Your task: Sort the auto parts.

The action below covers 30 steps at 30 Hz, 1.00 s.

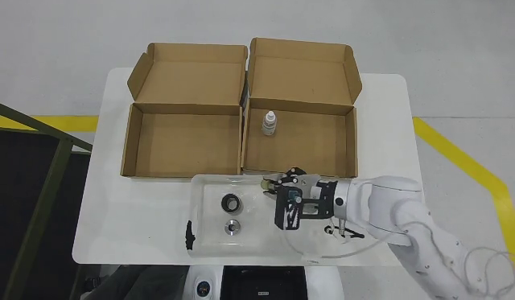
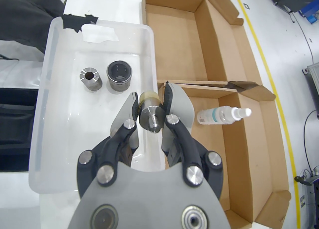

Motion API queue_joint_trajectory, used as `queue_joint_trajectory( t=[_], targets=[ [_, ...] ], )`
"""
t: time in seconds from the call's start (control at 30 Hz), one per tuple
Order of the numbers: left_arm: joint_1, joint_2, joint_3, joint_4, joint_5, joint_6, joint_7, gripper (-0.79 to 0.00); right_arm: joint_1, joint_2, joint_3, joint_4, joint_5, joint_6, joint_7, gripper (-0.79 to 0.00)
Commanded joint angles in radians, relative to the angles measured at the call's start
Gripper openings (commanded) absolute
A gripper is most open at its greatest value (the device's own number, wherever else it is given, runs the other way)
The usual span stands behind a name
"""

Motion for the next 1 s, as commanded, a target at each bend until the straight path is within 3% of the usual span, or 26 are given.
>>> queue_joint_trajectory(
  t=[0.0,0.23,0.47,0.97],
  targets=[
    [0.000,0.000,0.000,0.000,0.000,0.000,0.000,0.000,-0.029,0.007,0.054,-0.003,0.020,-0.007,-0.041,-0.785],
    [0.000,0.000,0.000,0.000,0.000,0.000,0.000,0.000,-0.107,0.022,0.186,0.017,0.070,-0.020,-0.173,-0.785],
    [0.000,0.000,0.000,0.000,0.000,0.000,0.000,0.000,-0.130,0.027,0.239,0.036,0.072,0.005,-0.229,-0.785],
    [0.000,0.000,0.000,0.000,0.000,0.000,0.000,0.000,0.010,0.016,0.143,0.117,0.076,0.054,-0.148,-0.785]
  ],
)
